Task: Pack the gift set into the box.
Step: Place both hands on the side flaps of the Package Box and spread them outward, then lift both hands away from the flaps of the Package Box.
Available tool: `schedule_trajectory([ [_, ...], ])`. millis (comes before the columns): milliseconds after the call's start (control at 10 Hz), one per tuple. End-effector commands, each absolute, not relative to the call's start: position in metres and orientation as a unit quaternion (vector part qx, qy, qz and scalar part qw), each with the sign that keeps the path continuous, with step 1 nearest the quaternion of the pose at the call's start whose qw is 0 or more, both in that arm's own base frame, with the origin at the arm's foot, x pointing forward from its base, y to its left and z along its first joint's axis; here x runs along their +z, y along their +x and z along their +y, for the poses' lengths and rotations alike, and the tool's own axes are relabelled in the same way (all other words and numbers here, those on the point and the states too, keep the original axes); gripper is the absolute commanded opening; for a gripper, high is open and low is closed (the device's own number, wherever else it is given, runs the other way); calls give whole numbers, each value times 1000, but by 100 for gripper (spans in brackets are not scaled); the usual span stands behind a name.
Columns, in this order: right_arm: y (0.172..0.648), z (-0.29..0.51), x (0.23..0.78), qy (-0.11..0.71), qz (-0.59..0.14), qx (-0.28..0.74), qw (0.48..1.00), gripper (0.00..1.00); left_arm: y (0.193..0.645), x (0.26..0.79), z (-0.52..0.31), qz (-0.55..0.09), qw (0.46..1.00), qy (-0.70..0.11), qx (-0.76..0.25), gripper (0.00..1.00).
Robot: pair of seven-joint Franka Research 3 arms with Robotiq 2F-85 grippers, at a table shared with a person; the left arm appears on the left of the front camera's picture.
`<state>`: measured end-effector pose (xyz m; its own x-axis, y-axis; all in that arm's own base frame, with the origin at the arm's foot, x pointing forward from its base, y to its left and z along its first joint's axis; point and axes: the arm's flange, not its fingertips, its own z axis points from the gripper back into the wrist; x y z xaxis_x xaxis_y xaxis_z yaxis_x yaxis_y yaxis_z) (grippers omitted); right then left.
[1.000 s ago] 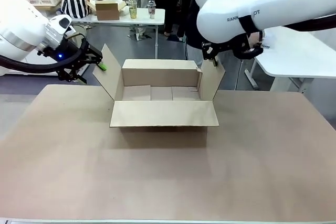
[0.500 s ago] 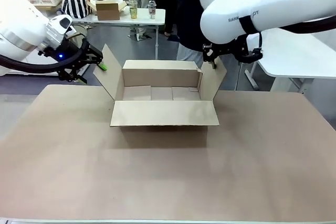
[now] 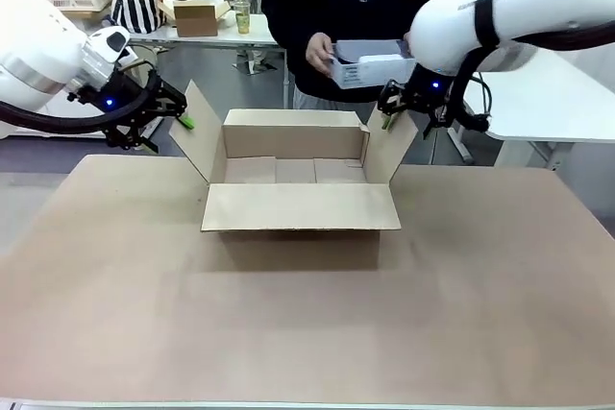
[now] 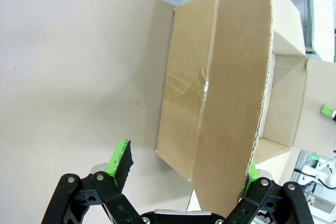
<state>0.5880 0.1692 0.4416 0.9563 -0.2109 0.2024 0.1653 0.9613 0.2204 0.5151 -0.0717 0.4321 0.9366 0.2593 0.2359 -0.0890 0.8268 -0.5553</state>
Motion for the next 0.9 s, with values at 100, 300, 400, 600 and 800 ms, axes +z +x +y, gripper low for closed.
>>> schedule_trajectory([
  [100, 578, 143, 432, 168, -125, -89, 974, 100, 513, 435, -71, -152, 945, -275, 97, 100],
  [300, 589, 160, 436, 135, -106, -97, 981, 100, 513, 435, -71, -152, 945, -275, 97, 100],
  [400, 589, 160, 436, 135, -106, -97, 981, 100, 513, 435, -71, -152, 945, -275, 97, 100],
  [600, 589, 160, 436, 135, -106, -97, 981, 100, 513, 435, -71, -152, 945, -275, 97, 100],
  [800, 589, 160, 436, 135, -106, -97, 981, 100, 513, 435, -71, -152, 945, -275, 97, 100],
])
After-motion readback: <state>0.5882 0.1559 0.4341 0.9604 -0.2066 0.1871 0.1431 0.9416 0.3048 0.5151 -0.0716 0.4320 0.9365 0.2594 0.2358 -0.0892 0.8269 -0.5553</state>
